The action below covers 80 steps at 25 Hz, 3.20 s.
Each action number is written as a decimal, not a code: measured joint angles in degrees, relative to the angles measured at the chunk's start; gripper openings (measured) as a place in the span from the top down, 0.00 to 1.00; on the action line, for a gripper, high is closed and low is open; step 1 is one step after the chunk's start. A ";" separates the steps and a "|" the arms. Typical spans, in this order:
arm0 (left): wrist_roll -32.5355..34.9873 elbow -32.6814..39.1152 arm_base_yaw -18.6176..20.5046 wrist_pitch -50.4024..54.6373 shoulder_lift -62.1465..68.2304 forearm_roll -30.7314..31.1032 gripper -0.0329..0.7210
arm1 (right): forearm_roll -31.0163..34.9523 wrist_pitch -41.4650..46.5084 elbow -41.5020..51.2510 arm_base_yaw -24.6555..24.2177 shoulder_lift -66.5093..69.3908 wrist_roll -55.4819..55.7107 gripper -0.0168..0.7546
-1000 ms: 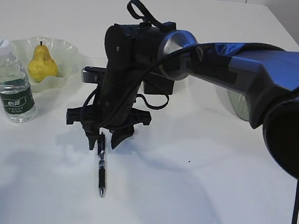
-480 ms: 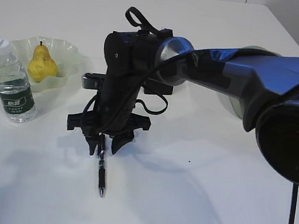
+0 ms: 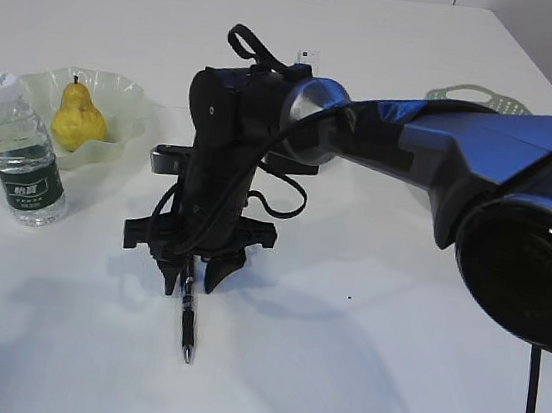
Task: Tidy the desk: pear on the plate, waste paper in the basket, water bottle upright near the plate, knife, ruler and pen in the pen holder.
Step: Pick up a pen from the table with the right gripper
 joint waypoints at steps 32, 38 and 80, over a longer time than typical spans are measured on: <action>0.00 0.00 0.00 0.00 0.00 0.00 0.45 | -4.44 4.36 -2.37 0.00 1.13 0.12 0.47; 0.00 0.00 0.00 0.00 0.00 0.00 0.45 | -5.07 4.36 -2.37 0.00 1.13 0.35 0.47; 0.00 0.00 0.00 0.33 0.00 0.00 0.45 | -8.01 4.63 -8.17 0.00 3.05 1.06 0.85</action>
